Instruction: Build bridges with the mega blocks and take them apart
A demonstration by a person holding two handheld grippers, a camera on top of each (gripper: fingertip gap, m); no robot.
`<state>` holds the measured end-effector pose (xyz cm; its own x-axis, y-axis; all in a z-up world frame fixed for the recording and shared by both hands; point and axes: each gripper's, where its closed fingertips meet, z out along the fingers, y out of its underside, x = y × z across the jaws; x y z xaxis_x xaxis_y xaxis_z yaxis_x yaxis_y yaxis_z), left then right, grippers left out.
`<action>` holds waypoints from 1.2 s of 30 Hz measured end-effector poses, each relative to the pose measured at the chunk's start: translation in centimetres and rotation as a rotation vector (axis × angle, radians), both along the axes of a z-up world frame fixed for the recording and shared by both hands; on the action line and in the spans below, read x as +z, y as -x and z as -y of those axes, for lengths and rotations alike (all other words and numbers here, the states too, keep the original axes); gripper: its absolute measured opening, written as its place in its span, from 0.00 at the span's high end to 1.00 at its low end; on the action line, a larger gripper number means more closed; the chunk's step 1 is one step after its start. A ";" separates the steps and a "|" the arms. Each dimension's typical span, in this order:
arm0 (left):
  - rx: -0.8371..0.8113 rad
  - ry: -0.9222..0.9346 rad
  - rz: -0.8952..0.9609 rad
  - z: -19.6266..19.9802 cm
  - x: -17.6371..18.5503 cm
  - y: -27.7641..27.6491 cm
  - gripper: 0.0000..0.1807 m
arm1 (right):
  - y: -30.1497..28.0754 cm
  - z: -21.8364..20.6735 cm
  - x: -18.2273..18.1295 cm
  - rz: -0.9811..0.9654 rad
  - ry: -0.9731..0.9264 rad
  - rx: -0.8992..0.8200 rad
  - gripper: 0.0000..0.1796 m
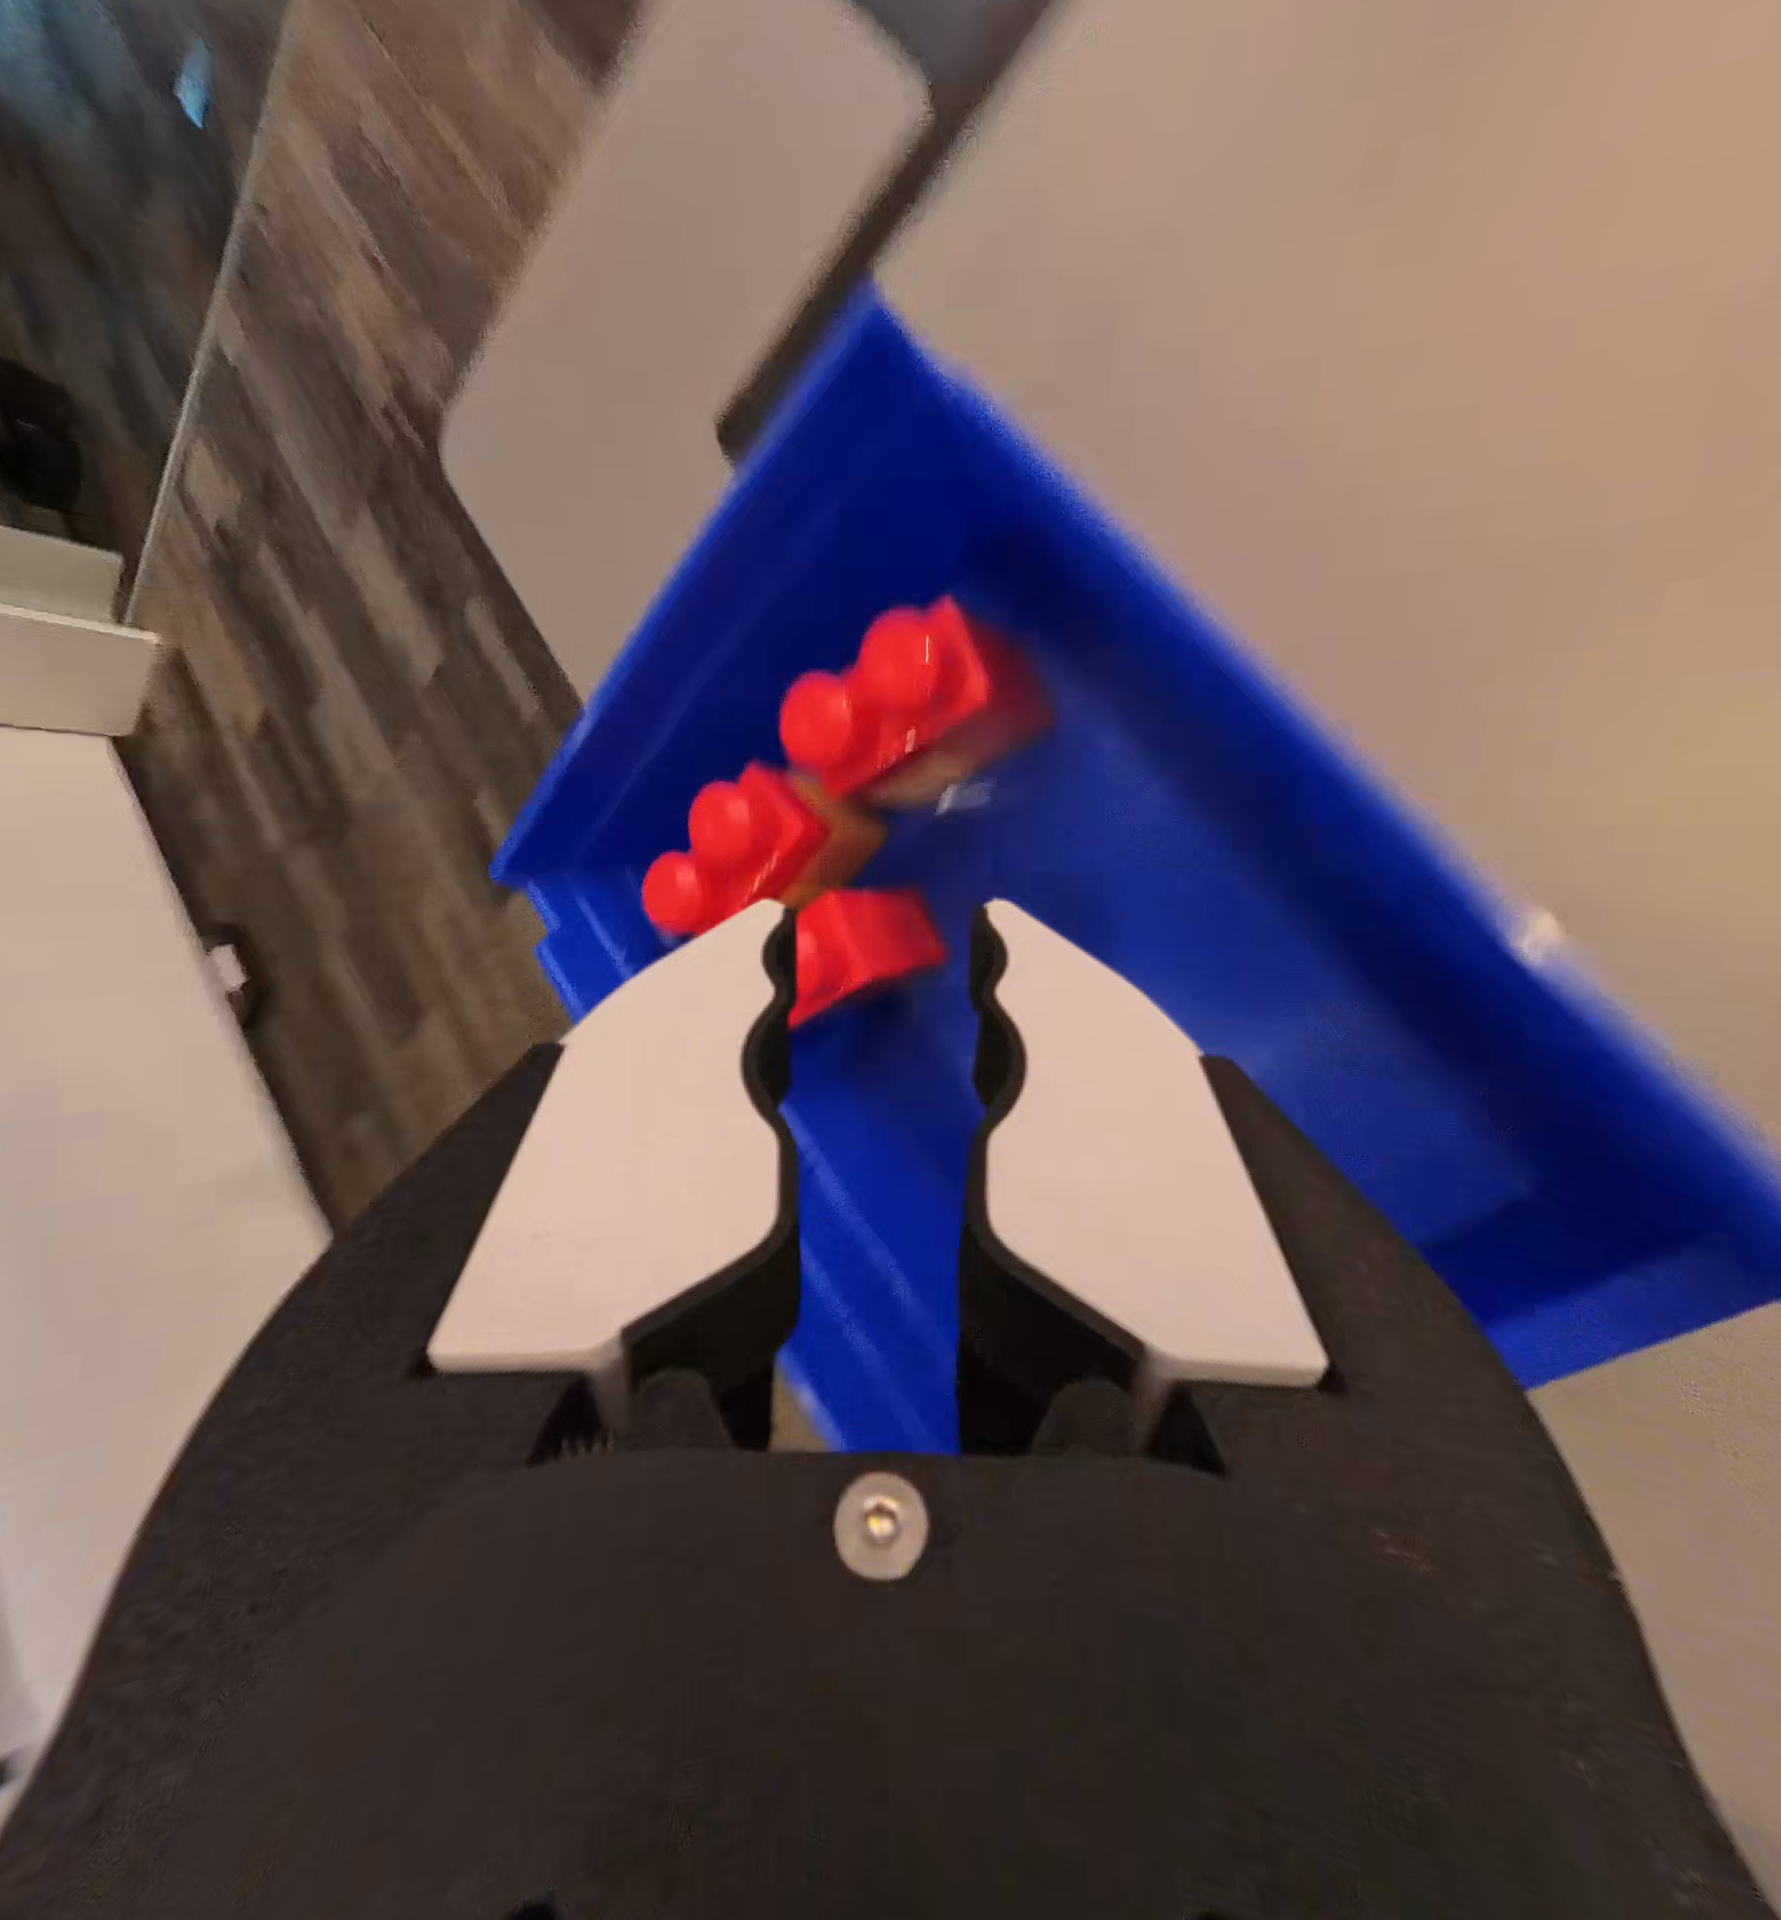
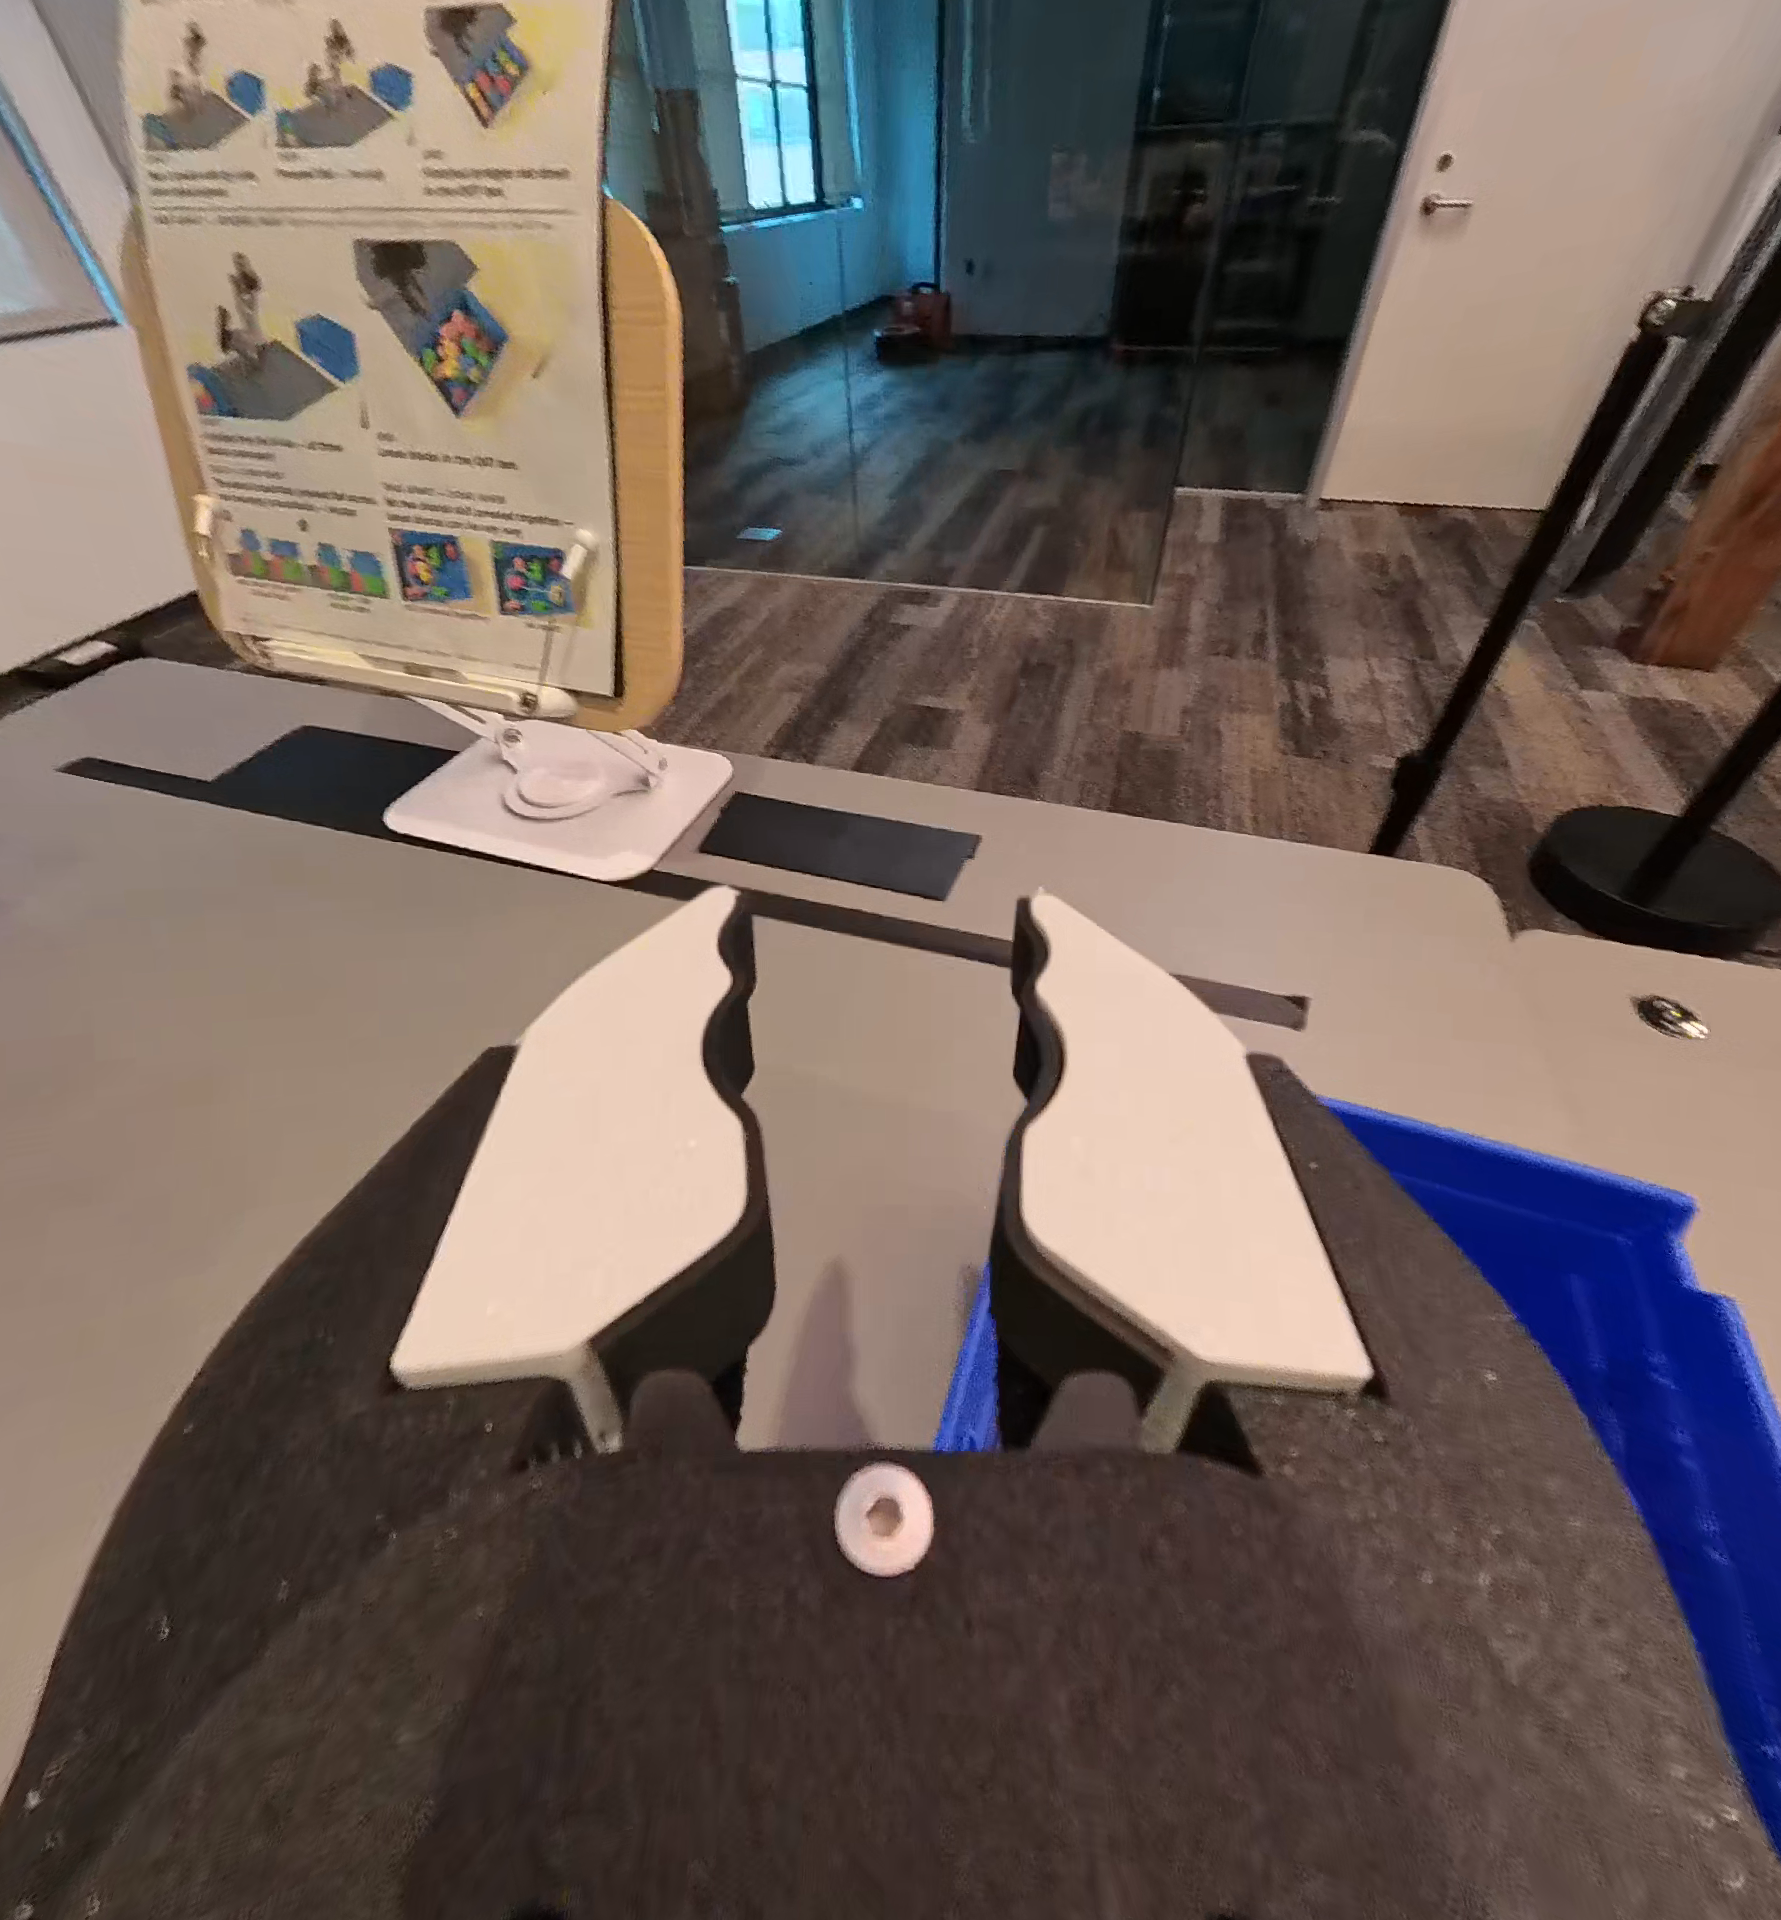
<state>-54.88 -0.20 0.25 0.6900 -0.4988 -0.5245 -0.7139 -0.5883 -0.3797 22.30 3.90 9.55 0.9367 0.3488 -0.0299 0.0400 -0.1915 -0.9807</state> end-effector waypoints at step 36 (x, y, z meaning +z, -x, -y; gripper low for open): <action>-0.292 0.446 -0.310 -2.9 -12.4 9.9 0.74 | 9.8 1.8 3.3 -0.332 -0.058 0.544 0.76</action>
<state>-64.77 2.73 -12.11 0.3410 -0.8617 -0.3759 -0.9071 -0.4065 0.1090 12.53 2.10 12.82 0.5695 0.7815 -0.2549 -0.1908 -0.1759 -0.9657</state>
